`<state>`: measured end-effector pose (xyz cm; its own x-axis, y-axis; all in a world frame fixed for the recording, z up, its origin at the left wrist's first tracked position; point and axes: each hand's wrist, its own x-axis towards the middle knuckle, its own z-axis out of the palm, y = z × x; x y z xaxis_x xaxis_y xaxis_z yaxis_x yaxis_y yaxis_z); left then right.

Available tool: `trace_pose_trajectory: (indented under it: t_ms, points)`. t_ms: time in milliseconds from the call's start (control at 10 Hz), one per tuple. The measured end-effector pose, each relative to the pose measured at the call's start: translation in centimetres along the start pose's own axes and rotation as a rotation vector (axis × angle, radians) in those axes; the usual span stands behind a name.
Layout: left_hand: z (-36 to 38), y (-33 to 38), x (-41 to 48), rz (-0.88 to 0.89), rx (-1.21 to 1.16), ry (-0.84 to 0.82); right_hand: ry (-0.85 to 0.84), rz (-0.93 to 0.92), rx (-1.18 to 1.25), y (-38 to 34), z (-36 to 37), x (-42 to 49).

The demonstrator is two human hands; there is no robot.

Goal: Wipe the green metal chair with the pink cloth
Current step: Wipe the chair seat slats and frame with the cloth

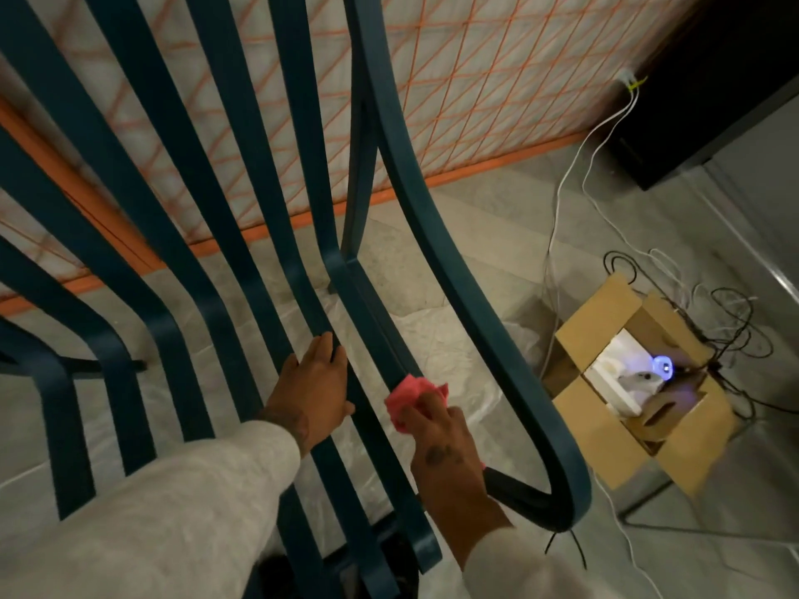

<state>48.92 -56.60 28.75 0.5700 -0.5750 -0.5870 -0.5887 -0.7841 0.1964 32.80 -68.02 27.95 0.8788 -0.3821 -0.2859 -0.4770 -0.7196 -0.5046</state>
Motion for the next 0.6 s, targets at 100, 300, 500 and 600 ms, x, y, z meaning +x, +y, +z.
trace_pose_trajectory:
  t_ms: [100, 300, 500, 600]
  points:
    - [0.3, 0.5, -1.3, 0.012, 0.006, 0.035, -0.025, 0.035, 0.018, 0.1, -0.5, -0.4]
    - [1.9, 1.9, -4.1, 0.084, -0.097, 0.014, -0.031, -0.006, 0.012, -0.6, -0.5, 1.1]
    - [6.0, 5.5, -6.7, -0.034, -0.076, 0.096, -0.087, -0.127, -0.107, 1.6, -0.3, -1.6]
    - [7.4, 7.7, -8.4, -0.086, -0.084, 0.125, -0.200, -0.113, -0.347, 1.4, -1.8, -4.5]
